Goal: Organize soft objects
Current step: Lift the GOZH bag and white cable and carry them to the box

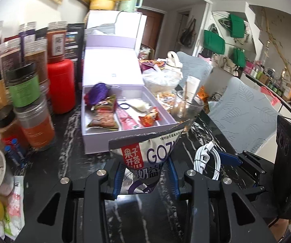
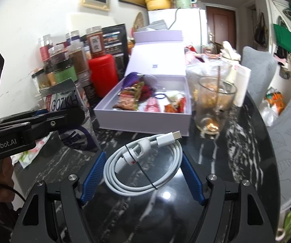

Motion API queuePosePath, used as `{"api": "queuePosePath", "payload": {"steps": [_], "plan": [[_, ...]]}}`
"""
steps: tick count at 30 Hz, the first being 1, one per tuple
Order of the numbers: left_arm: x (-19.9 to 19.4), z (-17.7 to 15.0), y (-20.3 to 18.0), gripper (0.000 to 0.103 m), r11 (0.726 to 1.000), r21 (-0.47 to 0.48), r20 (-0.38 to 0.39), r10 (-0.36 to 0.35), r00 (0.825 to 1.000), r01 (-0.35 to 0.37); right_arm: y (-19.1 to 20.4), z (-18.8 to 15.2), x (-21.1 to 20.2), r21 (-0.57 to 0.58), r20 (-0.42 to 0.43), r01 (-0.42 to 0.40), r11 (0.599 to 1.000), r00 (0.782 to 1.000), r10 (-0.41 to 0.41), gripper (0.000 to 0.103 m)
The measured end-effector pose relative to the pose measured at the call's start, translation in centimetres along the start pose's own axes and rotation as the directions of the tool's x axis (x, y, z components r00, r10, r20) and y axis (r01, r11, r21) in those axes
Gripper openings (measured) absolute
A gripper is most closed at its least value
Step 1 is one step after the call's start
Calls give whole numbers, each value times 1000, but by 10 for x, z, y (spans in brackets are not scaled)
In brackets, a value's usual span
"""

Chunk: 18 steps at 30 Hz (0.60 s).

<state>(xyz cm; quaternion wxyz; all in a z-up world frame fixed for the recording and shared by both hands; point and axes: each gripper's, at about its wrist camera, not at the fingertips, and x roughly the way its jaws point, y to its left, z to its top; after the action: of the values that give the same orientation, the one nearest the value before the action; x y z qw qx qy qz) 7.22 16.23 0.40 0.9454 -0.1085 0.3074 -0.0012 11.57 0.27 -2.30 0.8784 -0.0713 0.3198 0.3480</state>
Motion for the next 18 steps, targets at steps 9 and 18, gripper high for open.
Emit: {"api": "queuePosePath", "payload": {"steps": [9,18], "plan": [[-14,2,30,37,999,-37,20,34,999,-33,26,14,16,-30,-2,-34,999,999,34,75],[-24,11,50,37,998,-51,54,40,998,-37,38,32,24,-38,11,-40,998,999,41,75]]}}
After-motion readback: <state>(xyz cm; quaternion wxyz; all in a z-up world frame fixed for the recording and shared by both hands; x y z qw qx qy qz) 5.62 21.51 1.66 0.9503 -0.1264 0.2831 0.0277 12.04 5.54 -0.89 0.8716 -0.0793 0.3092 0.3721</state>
